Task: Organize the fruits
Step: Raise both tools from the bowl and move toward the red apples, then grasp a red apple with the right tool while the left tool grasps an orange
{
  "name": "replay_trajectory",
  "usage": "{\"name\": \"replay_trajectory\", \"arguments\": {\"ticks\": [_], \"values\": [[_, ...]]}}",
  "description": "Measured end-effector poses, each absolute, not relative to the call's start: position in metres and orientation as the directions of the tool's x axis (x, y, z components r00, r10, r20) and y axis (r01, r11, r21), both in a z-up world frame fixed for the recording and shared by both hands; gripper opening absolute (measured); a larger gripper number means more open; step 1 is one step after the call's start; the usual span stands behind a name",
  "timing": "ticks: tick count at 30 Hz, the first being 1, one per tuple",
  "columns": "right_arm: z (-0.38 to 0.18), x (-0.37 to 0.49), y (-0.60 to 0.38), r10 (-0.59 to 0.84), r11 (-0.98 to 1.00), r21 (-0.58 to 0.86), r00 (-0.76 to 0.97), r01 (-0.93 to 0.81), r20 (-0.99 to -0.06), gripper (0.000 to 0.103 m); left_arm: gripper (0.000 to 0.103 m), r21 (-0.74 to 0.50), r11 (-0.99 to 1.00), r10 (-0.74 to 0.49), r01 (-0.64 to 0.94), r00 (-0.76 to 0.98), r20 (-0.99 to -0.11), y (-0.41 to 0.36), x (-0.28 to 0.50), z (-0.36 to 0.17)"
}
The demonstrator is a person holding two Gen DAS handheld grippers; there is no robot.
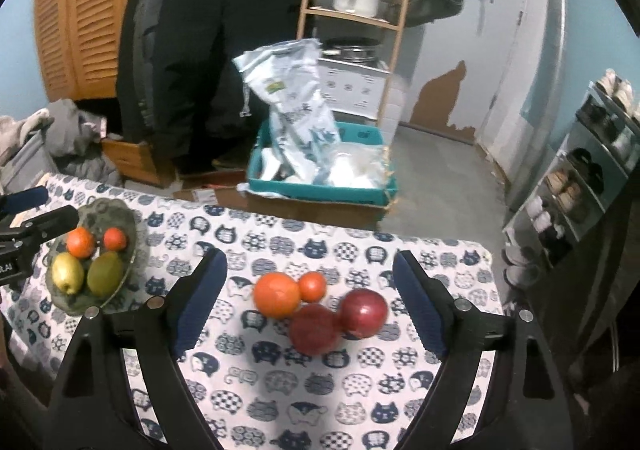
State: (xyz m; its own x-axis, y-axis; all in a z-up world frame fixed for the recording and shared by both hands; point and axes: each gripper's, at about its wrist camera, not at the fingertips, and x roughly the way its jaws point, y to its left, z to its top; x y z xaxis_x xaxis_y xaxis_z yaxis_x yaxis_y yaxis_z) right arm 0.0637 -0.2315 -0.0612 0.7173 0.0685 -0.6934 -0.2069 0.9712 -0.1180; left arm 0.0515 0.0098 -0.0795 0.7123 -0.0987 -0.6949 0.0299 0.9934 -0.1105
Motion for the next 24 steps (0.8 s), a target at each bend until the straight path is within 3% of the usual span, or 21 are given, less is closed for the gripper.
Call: {"name": "replay_trajectory", "arguments": {"ticks": [24], "values": [[-0.093, 0.080, -0.317, 0.003, 0.994, -0.068, 0.657, -0.082, -0.754, 0.085, 0.081, -0.112, 0.984, -0.173, 0.135, 0.642, -0.747, -0.071, 0.091, -0.100]]}}
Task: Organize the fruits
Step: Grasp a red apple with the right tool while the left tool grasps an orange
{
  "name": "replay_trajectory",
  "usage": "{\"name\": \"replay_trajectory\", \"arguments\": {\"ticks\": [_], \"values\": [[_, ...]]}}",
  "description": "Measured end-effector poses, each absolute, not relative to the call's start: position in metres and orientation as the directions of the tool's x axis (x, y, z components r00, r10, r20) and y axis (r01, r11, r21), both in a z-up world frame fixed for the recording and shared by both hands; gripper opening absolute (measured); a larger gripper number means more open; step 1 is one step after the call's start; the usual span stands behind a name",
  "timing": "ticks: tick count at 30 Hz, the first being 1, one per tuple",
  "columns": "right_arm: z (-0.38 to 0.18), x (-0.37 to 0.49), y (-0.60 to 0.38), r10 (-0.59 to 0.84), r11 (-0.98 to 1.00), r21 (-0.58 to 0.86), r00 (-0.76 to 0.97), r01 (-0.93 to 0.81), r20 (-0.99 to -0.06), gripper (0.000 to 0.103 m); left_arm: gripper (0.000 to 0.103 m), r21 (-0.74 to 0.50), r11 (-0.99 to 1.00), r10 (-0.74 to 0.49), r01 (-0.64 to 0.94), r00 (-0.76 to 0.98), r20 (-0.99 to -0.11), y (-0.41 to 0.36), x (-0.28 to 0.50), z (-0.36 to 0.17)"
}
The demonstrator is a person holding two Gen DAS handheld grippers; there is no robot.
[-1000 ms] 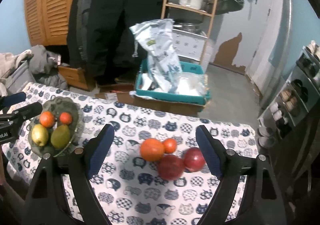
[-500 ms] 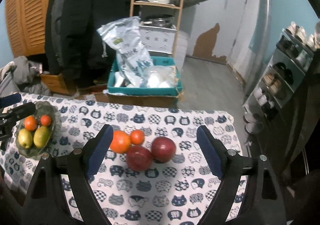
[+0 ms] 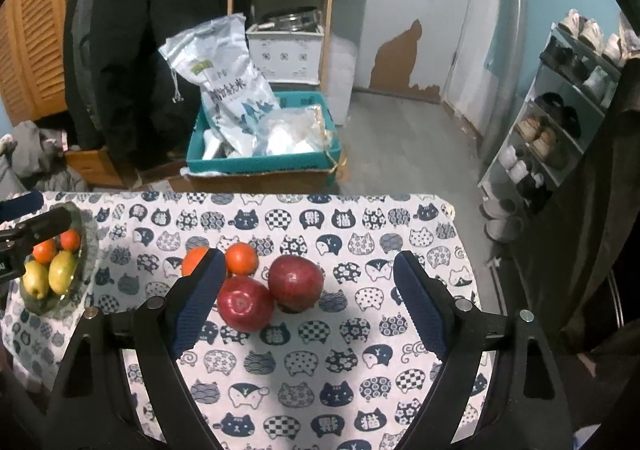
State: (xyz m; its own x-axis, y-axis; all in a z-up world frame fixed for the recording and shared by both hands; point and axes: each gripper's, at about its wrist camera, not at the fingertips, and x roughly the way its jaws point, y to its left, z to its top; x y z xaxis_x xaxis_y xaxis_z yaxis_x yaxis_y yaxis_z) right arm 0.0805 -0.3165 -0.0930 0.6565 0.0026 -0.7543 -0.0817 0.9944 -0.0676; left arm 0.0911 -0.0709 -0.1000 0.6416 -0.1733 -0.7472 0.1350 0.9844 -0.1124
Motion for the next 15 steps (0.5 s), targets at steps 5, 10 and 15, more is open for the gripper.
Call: {"name": "replay_trajectory", "arguments": {"ticks": [5, 10, 15], "values": [[-0.107, 0.095, -0.319, 0.006, 0.995, -0.061, 0.629, -0.084, -0.778, 0.085, 0.081, -0.102, 0.987, -0.157, 0.124, 0.621, -0.768, -0.076, 0.105, -0.113], [-0.126, 0.115, -0.317, 0.012, 0.994, -0.054, 0.587, -0.095, -0.809, 0.085, 0.081, -0.095, 0.989, -0.146, 0.117, 0.595, -0.790, -0.081, 0.119, -0.128], [-0.150, 0.135, -0.318, 0.025, 0.995, -0.031, 0.536, -0.094, -0.844, 0.085, 0.081, -0.102, 0.988, -0.149, 0.114, 0.559, -0.816, -0.087, 0.135, -0.147]]}}
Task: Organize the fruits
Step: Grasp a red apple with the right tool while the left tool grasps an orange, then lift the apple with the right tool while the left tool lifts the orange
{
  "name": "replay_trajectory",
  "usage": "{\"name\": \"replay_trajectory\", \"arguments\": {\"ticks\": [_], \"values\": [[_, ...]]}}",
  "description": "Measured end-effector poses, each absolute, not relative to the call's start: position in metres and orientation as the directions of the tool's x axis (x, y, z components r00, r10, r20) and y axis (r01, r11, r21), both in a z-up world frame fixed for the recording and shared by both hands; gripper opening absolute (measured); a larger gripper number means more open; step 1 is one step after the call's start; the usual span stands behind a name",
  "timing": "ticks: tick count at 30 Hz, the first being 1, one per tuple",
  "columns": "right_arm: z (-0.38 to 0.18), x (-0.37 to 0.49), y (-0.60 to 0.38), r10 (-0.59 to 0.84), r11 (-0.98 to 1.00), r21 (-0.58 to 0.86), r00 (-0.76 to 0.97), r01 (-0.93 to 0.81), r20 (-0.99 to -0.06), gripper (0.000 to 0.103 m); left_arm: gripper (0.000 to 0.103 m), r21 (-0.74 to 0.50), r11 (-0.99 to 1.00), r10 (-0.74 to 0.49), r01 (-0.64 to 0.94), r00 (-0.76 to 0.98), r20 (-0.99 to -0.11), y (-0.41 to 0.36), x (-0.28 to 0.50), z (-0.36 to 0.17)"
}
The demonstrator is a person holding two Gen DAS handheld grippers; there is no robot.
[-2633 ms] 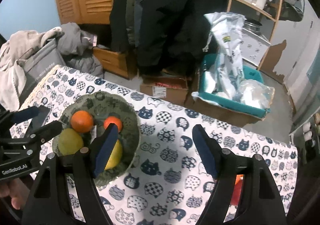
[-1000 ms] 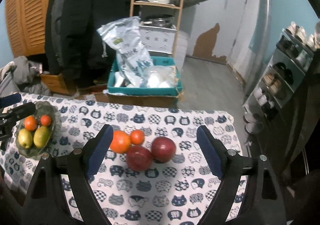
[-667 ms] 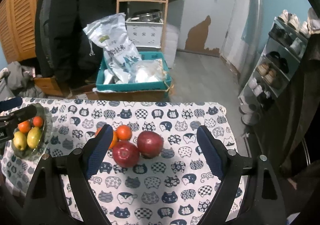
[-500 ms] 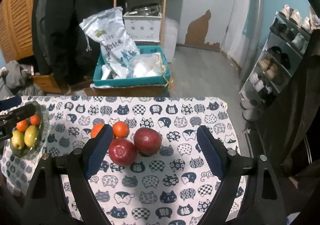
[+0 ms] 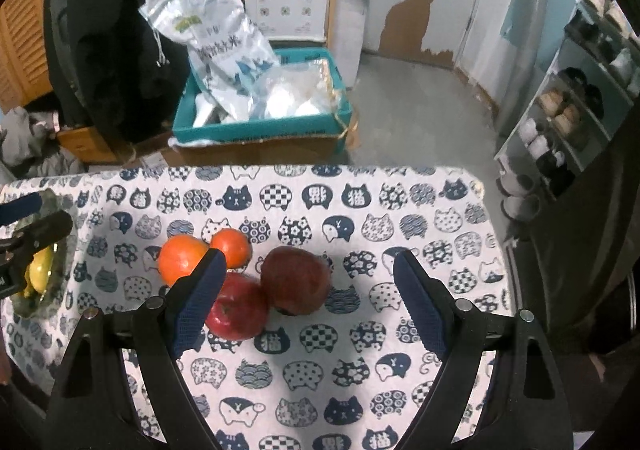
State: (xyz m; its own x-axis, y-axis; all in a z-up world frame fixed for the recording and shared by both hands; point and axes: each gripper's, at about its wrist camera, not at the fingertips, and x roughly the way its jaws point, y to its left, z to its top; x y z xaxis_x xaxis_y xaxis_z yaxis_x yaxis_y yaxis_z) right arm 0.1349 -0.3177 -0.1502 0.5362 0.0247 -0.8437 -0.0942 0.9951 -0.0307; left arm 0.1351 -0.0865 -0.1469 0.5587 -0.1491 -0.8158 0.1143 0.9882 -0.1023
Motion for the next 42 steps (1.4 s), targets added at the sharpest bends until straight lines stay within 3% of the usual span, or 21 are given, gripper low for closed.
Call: {"name": "replay_trajectory", "arguments": {"ticks": [10, 35, 38, 42], "values": [[-0.213, 0.163, -0.325, 0.064, 0.998, 0.049, 0.398, -0.048, -0.915, 0.085, 0.081, -0.114, 0.986, -0.157, 0.119, 0.476, -0.865, -0.100, 0.164, -0.192], [-0.279, 0.192, -0.332, 0.127, 0.989, 0.143, 0.248, 0.047, -0.960, 0.085, 0.081, -0.220, 0.968, -0.248, 0.121, 0.339, -0.908, -0.131, 0.191, -0.248], [-0.280, 0.192, -0.335, 0.185, 0.977, 0.205, 0.239, 0.059, -0.953, 0.074, 0.081, -0.230, 0.966, -0.257, 0.121, 0.320, -0.912, -0.135, 0.192, -0.255], [-0.277, 0.189, -0.332, 0.136, 0.986, 0.155, 0.255, 0.055, -0.957, 0.074, 0.081, -0.245, 0.963, -0.269, 0.117, 0.298, -0.916, -0.139, 0.192, -0.263]]}}
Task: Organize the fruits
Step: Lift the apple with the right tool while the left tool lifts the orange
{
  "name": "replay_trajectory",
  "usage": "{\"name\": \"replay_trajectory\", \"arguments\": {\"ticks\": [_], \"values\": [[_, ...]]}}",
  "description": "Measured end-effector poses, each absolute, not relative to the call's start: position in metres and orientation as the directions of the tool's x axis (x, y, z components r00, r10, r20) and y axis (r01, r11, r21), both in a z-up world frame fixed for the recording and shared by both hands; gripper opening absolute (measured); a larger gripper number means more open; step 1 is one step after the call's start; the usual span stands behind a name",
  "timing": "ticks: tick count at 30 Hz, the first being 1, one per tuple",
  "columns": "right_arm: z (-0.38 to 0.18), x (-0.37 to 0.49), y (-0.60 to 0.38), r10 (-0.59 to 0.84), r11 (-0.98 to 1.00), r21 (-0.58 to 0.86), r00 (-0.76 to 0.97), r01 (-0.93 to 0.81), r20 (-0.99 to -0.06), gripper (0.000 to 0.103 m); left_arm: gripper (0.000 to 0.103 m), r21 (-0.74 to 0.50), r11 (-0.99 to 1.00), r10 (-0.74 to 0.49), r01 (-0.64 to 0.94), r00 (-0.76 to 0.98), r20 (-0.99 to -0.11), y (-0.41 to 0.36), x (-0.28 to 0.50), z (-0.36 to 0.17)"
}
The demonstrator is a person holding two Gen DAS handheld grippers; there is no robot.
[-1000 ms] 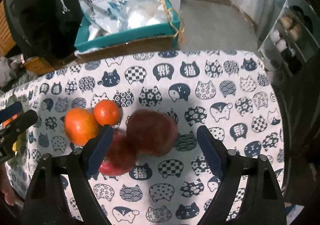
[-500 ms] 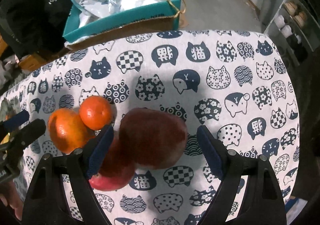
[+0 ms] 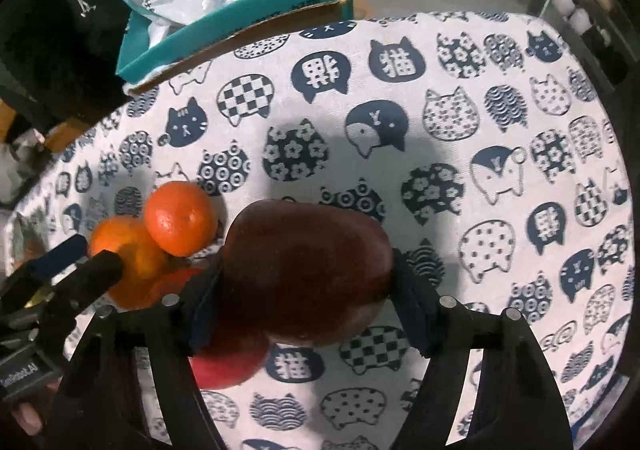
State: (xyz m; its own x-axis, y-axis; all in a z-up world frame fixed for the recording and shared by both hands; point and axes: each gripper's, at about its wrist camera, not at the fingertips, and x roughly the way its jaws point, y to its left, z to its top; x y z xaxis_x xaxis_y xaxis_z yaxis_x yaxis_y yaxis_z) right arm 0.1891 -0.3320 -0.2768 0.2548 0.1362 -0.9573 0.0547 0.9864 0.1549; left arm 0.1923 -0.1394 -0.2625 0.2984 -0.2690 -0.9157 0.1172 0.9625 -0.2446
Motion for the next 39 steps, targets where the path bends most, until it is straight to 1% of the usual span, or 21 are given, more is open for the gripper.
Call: {"name": "replay_trajectory", "arguments": {"ticks": [9, 11, 12, 13, 16, 21, 25, 31, 39], "values": [[-0.249, 0.173, -0.346, 0.087, 0.992, 0.112, 0.332, 0.057, -0.939, 0.074, 0.081, -0.304, 0.949, -0.315, 0.082, 0.258, -0.913, -0.140, 0.195, -0.279], [-0.244, 0.170, -0.348, 0.095, 0.990, 0.123, 0.342, 0.063, -0.935, 0.074, 0.078, -0.325, 0.942, -0.335, 0.080, 0.244, -0.910, -0.139, 0.194, -0.283], [-0.241, 0.167, -0.349, 0.094, 0.990, 0.123, 0.348, 0.063, -0.933, 0.074, 0.071, -0.343, 0.936, -0.353, 0.082, 0.239, -0.905, -0.139, 0.194, -0.285], [-0.240, 0.167, -0.349, 0.089, 0.991, 0.118, 0.352, 0.061, -0.932, 0.074, 0.070, -0.362, 0.929, -0.371, 0.081, 0.235, -0.899, -0.139, 0.193, -0.286], [-0.235, 0.164, -0.347, 0.075, 0.993, 0.103, 0.366, 0.055, -0.928, 0.074, 0.069, -0.348, 0.933, -0.360, 0.092, 0.242, -0.901, -0.141, 0.192, -0.284], [-0.227, 0.161, -0.341, 0.055, 0.996, 0.077, 0.393, 0.041, -0.918, 0.074, 0.068, -0.267, 0.958, -0.287, 0.108, 0.283, -0.915, -0.140, 0.185, -0.276], [-0.219, 0.157, -0.338, 0.039, 0.998, 0.056, 0.414, 0.029, -0.909, 0.074, 0.068, -0.231, 0.966, -0.257, 0.115, 0.326, -0.910, -0.134, 0.181, -0.264], [-0.205, 0.152, -0.331, 0.016, 1.000, 0.022, 0.452, 0.010, -0.892, 0.074, 0.068, -0.181, 0.975, -0.217, 0.125, 0.404, -0.889, -0.124, 0.172, -0.238], [-0.179, 0.139, -0.322, 0.018, 1.000, 0.012, 0.508, -0.015, -0.861, 0.074, 0.068, -0.158, 0.978, -0.204, 0.133, 0.501, -0.841, -0.108, 0.154, -0.195]]}}
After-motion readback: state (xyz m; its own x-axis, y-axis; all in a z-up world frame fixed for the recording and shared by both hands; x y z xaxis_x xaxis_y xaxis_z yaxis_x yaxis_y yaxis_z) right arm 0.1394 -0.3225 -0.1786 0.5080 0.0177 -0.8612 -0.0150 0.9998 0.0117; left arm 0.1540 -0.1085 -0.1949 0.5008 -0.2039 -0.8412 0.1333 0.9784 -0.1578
